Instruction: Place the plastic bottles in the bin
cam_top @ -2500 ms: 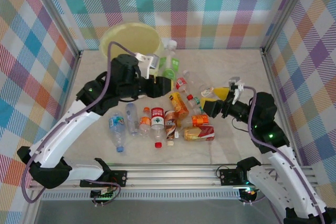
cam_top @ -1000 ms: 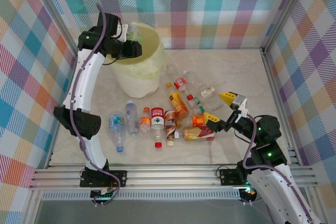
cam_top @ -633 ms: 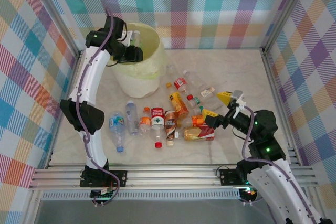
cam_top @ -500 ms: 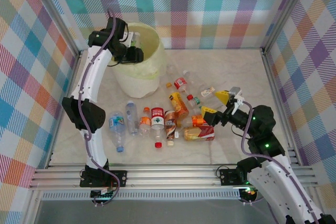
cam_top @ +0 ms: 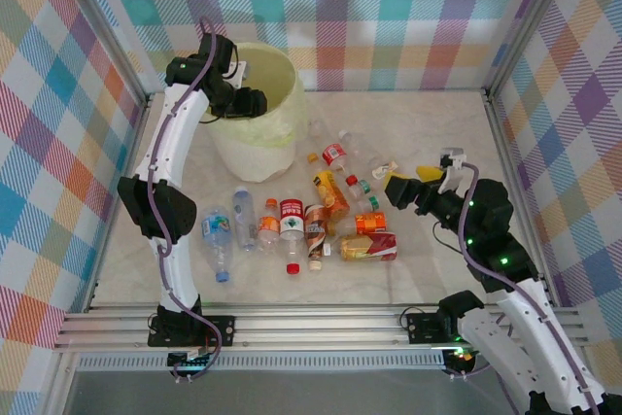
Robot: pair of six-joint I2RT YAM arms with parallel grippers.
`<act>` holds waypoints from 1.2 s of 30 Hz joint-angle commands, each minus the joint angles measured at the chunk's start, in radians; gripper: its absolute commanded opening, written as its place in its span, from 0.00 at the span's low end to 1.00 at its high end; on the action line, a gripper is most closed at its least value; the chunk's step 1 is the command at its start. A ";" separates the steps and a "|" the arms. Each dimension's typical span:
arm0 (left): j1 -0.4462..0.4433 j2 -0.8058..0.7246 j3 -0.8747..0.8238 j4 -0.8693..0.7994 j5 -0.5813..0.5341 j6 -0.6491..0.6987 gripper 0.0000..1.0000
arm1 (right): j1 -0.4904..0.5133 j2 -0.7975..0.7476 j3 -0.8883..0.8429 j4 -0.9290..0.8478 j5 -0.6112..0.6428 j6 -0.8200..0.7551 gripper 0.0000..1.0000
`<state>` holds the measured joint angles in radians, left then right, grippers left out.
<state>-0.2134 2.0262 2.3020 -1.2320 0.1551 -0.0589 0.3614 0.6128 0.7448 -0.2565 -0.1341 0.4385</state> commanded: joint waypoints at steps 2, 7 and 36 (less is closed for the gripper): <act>0.005 -0.017 0.035 -0.049 0.011 0.005 0.75 | 0.005 0.087 0.079 -0.202 0.172 0.123 1.00; 0.005 -0.042 0.060 -0.042 0.024 -0.008 0.80 | 0.004 0.278 0.241 -0.488 0.270 0.227 1.00; 0.001 -0.781 -0.567 0.374 0.323 -0.008 1.00 | 0.341 0.553 0.327 -0.400 0.233 0.238 0.79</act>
<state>-0.2134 1.3437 1.8378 -0.9569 0.3599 -0.0769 0.6636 1.1252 1.0424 -0.6525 0.0868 0.6537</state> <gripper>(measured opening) 0.999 0.810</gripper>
